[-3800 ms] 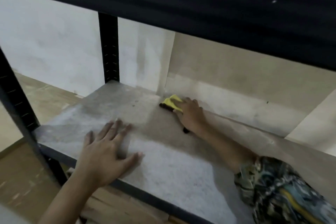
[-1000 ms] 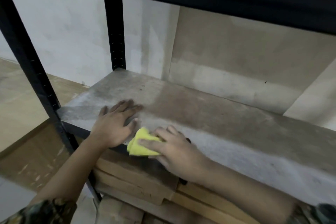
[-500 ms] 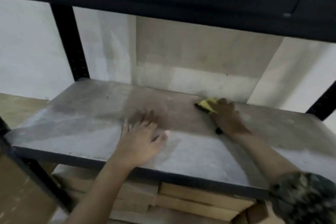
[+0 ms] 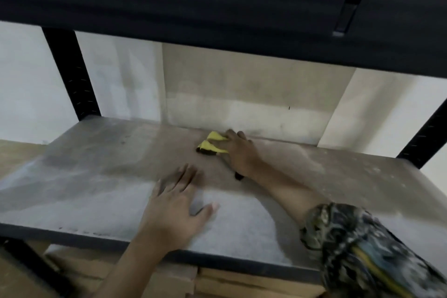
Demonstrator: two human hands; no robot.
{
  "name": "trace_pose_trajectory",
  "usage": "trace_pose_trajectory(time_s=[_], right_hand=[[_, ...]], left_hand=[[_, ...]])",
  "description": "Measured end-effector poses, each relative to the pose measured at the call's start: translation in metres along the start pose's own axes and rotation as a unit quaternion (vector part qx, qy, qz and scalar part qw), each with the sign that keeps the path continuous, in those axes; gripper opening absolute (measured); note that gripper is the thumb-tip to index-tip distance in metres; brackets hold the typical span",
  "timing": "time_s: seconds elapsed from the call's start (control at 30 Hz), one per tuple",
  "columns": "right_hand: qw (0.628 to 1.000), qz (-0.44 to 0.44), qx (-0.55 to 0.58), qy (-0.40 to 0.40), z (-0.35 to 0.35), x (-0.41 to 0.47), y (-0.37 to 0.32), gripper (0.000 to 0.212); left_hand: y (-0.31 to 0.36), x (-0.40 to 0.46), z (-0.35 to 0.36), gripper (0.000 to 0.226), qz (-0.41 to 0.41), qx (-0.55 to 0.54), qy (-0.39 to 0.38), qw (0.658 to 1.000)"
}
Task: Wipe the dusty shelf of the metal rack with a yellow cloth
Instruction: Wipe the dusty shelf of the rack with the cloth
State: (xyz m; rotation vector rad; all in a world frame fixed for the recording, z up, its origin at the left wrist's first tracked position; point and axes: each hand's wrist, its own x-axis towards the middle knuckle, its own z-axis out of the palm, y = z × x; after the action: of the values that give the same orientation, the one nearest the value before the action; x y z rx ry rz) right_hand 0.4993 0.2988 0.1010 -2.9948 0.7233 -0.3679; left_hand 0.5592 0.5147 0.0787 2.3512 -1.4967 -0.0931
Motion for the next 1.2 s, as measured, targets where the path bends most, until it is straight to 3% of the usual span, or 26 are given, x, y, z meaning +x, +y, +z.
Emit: trace_pose_trajectory(time_s=[0.1, 0.2, 0.3, 0.4, 0.43, 0.57, 0.63, 0.83, 0.9, 0.97, 1.07, 1.13, 1.2], right_hand=[[0.995, 0.092, -0.018, -0.025, 0.000, 0.040, 0.019, 0.043], [0.986, 0.162, 0.035, -0.016, -0.010, 0.053, 0.020, 0.040], [0.994, 0.054, 0.090, 0.043, -0.012, 0.018, -0.007, 0.040], [0.995, -0.059, 0.066, 0.049, 0.002, -0.023, -0.025, 0.044], [0.997, -0.043, 0.039, 0.045, 0.003, -0.018, -0.015, 0.044], [0.988, 0.154, -0.012, -0.017, -0.010, 0.029, 0.042, 0.041], [0.983, 0.182, 0.001, 0.000, -0.018, 0.028, 0.046, 0.038], [0.997, -0.024, 0.057, 0.040, -0.011, -0.055, -0.008, 0.047], [0.999, 0.030, 0.020, 0.038, -0.011, -0.047, 0.027, 0.047], [0.989, 0.143, -0.029, 0.021, -0.020, -0.029, 0.074, 0.045], [0.966, 0.255, -0.029, 0.009, -0.034, -0.013, 0.113, 0.037], [0.980, 0.196, -0.025, 0.024, -0.038, -0.015, 0.102, 0.038], [0.994, 0.072, 0.038, 0.069, -0.037, -0.028, 0.071, 0.041]], left_hand=[[-0.001, 0.001, 0.003, 0.105, -0.001, -0.001, 0.009, 1.000], [-0.001, 0.001, 0.002, 0.105, 0.001, -0.007, 0.009, 1.000], [0.002, 0.001, 0.000, 0.101, -0.005, -0.003, 0.012, 1.000], [0.004, 0.001, 0.000, 0.096, -0.011, -0.003, 0.015, 1.000], [0.004, 0.002, 0.000, 0.099, -0.012, 0.001, 0.015, 1.000], [0.000, 0.004, 0.002, 0.111, -0.014, -0.009, 0.018, 1.000], [0.000, 0.003, 0.001, 0.110, -0.013, -0.010, 0.017, 1.000], [0.001, 0.003, -0.002, 0.097, -0.019, -0.009, -0.001, 1.000], [0.002, 0.003, -0.003, 0.094, -0.019, -0.008, -0.004, 1.000], [0.001, 0.003, -0.002, 0.094, -0.018, -0.005, -0.004, 1.000], [-0.002, 0.002, 0.001, 0.100, -0.011, -0.007, 0.004, 1.000], [-0.004, 0.002, 0.002, 0.099, -0.006, 0.000, 0.009, 1.000], [-0.004, 0.003, 0.002, 0.100, -0.010, -0.007, 0.006, 1.000]])
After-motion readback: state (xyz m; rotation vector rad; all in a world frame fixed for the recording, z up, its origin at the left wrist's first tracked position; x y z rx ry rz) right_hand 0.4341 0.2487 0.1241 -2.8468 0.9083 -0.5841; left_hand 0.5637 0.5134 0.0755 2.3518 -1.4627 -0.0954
